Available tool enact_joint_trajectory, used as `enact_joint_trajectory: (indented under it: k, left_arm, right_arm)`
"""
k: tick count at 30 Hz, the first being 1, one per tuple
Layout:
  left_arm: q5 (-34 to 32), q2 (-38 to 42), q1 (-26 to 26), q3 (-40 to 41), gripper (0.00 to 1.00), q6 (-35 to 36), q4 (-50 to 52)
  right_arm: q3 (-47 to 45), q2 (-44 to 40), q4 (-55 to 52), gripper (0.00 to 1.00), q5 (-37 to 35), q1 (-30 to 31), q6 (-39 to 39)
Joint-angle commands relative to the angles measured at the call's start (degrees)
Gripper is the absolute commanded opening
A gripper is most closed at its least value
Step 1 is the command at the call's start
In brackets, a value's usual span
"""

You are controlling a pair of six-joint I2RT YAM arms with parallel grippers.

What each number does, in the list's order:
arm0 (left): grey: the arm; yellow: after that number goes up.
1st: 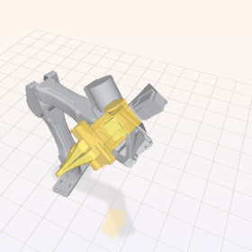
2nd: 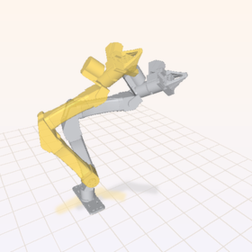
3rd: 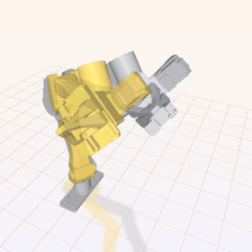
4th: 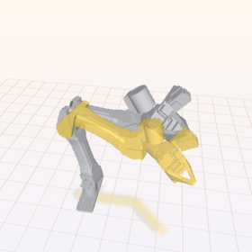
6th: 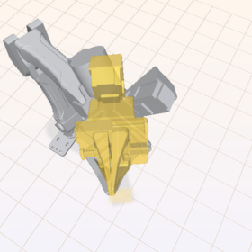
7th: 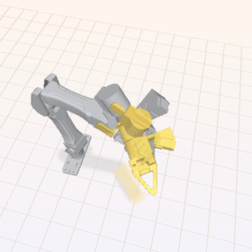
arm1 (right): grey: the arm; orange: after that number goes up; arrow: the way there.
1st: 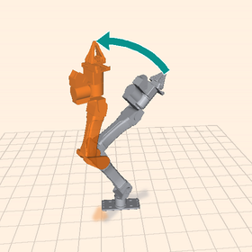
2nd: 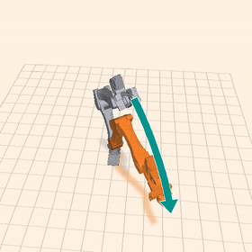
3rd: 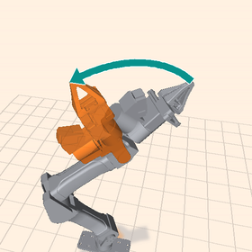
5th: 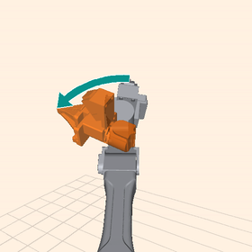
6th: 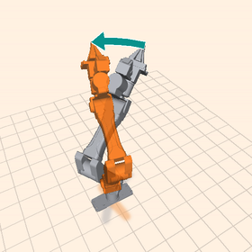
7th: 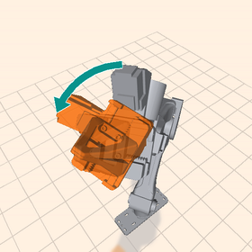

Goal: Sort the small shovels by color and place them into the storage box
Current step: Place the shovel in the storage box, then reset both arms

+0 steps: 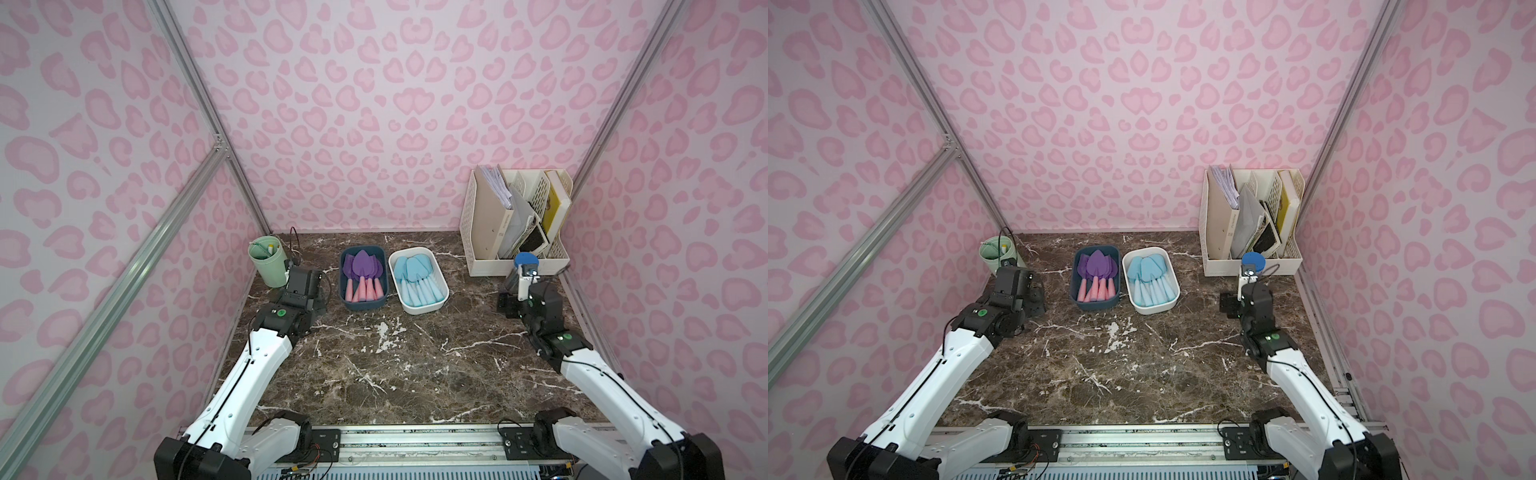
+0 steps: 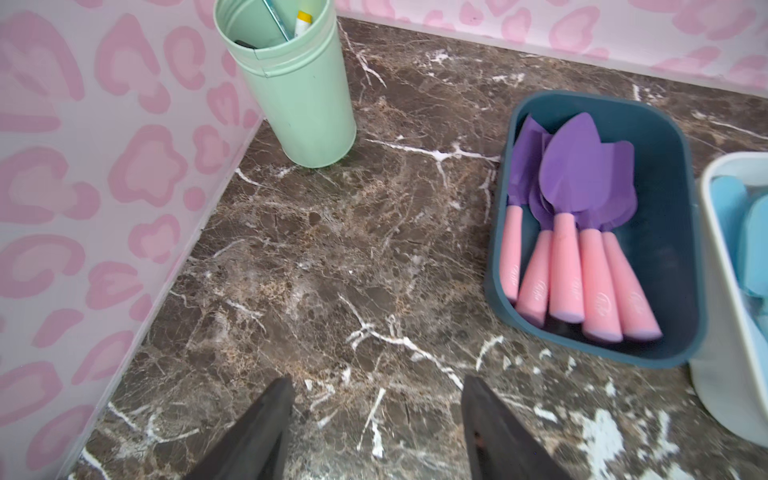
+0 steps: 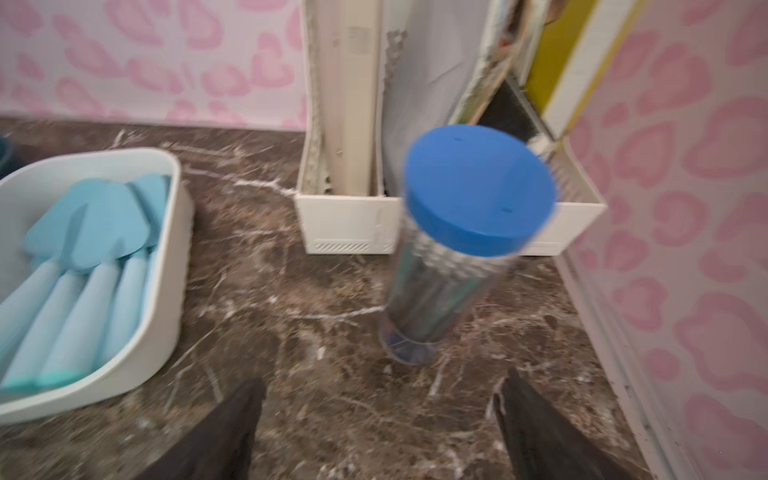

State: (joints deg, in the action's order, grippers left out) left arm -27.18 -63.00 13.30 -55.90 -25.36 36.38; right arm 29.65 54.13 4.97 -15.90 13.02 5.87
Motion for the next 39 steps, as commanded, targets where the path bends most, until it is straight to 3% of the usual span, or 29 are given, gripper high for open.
enact_joint_trajectory:
  k: [1,4,8,16,18,22,30,36,39]
  left_arm:
    - [-6.8,0.2,-0.1,3.7,0.72,-3.9,-7.0]
    - [-9.3,0.7,0.0,9.5,0.73,-5.2,-13.4]
    - [-13.5,-2.5,0.1,11.7,0.73,-4.0,-18.3]
    - [-15.8,-7.0,0.0,17.4,0.72,2.1,-34.4]
    - [-16.0,-7.1,-0.1,20.1,0.72,4.8,-41.1]
    - [-16.1,-10.2,-0.7,19.9,0.71,11.0,-45.0]
    - [-9.6,-16.3,-3.3,23.7,0.71,18.7,-59.5]
    - [-5.2,-22.0,-5.7,26.9,0.71,21.2,-71.3]
    - [-2.1,-23.1,-7.0,26.7,0.7,20.8,-71.7]
  right_arm:
    - [-8.0,-4.9,17.5,0.97,-1.1,-5.8,-2.3]
    - [-13.5,-5.8,25.9,0.97,1.8,-10.7,1.0]
    - [-16.7,1.3,35.1,0.97,-1.1,-11.1,1.1]
    - [-20.0,17.1,54.9,0.97,-3.2,-11.1,-0.1]
    - [-19.5,20.1,56.6,0.97,-3.6,-11.1,-0.6]
    - [-18.2,22.9,59.1,0.97,-0.4,-11.6,-1.6]
    - [-18.1,33.4,69.6,0.97,6.4,-11.8,-2.8]
    - [-16.9,33.6,67.1,0.98,10.1,-12.1,-4.0]
    - [-16.7,33.5,66.6,0.99,10.5,-12.2,-3.9]
